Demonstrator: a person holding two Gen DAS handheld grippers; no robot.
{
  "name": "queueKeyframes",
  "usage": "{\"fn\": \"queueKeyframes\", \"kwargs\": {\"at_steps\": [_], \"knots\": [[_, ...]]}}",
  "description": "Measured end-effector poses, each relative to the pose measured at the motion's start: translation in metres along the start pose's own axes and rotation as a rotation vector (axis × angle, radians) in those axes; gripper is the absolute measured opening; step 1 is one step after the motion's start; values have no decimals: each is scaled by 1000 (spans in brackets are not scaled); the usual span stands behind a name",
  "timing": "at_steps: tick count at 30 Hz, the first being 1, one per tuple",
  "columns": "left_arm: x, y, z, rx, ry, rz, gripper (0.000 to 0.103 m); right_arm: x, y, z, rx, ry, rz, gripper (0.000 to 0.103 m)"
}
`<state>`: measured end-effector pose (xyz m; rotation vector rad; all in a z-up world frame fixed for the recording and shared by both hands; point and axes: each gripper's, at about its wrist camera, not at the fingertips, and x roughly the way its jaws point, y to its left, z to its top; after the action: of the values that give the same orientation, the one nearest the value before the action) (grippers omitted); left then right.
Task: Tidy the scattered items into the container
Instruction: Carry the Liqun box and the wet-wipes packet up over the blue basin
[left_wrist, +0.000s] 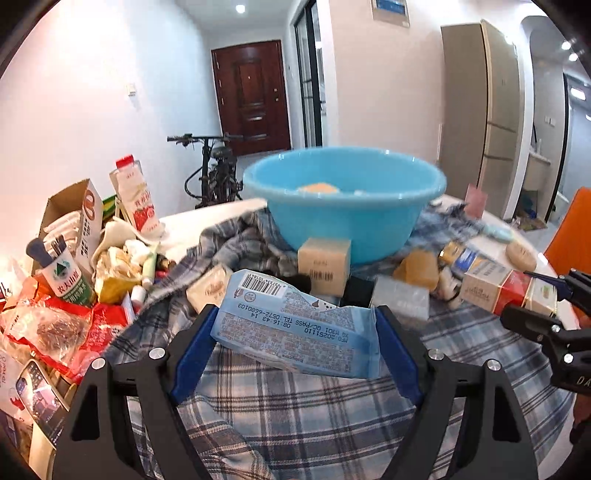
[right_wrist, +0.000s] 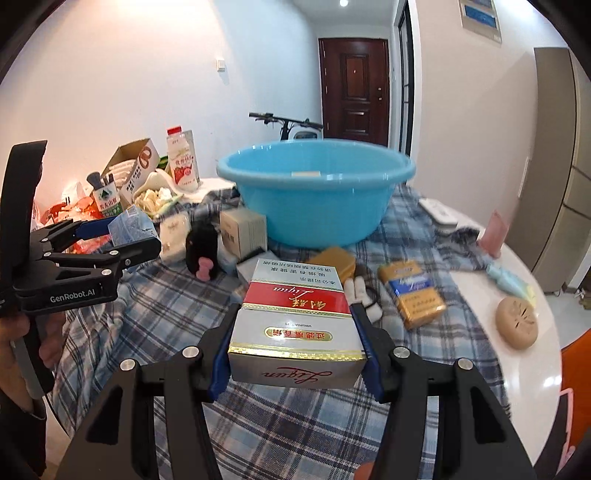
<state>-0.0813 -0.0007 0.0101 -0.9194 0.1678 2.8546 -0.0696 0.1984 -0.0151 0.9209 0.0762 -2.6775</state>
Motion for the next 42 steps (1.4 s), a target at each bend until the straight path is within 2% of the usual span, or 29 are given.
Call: {"fn": "queueKeyframes", "kwargs": {"at_steps": [10,24,34,42], "knots": [[-25,5,29,-22,-85,-27,82,-28,14,40,-49,-71,-33,59],[-19,18,90,-62,-132,-43,82,-26,16,102,-65,-142,-48,59],[10,19,131,-58,-148,-48,82,2,1,148,-37,-176,-56,59],[50,22,150,-67,-129,-57,82,48,-11,166,-39,-167,-61,59]]}}
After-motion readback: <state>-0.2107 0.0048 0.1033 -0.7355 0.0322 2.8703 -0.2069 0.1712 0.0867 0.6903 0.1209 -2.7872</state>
